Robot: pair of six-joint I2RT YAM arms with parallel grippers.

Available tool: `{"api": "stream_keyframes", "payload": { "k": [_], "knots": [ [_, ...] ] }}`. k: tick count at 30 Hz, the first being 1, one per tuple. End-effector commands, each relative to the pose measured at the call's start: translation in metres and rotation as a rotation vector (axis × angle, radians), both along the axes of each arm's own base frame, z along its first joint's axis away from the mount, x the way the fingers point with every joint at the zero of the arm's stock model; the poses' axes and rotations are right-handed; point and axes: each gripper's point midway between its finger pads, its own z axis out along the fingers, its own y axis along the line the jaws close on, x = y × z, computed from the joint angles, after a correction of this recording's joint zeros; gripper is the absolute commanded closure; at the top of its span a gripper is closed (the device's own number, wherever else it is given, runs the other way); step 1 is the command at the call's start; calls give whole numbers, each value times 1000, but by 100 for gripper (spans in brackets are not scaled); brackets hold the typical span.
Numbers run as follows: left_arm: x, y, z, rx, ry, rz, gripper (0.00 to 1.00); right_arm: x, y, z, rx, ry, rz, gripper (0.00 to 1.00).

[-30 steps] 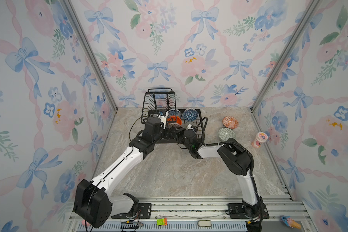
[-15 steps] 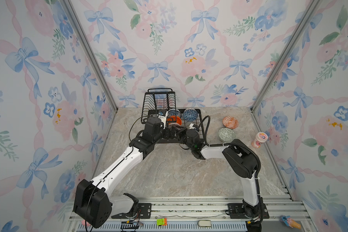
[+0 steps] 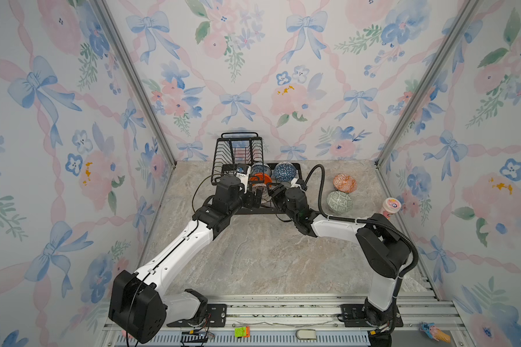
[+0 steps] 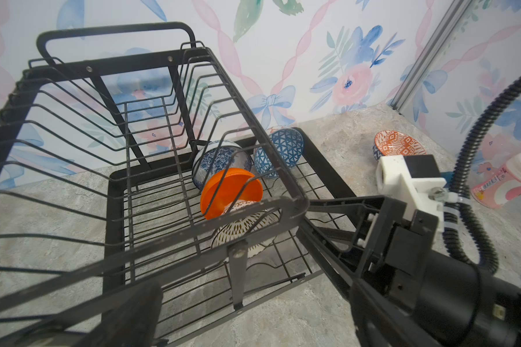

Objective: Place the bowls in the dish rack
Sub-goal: 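Open the right gripper and raise it out of the rack toward the table bowls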

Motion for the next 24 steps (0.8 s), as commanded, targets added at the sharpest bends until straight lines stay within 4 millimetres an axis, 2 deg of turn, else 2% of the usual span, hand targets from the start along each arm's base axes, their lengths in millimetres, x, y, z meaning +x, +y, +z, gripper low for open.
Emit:
{"api": "stream_keyframes", "payload": {
  "k": [1,6,7,8,10,13,18,24],
  "knots": [
    [-5,5,7,-17,-20,8,2,-4,-26,3,-135,4,-31,33],
    [-10,-2,12,-43,-65,-22,2,-6,-57,21,-196,-8,-58,18],
    [-11,-5,14,-45,-72,-29,2,-6,-64,18,-231,0,-60,16],
    [-12,-7,17,-48,-81,-32,2,-9,-73,34,-248,-19,-68,10],
    [-15,-13,21,-43,-92,-42,2,-12,-89,43,-313,-26,-86,0],
    [-18,-21,29,-37,-113,-53,2,-17,-111,56,-390,-29,-99,3],
    [-24,-36,38,-31,-134,-68,2,-23,-150,63,-487,9,-107,3],
    [-32,-71,50,-29,-155,-117,2,-33,-202,67,-675,43,-133,3]
  ]
}}
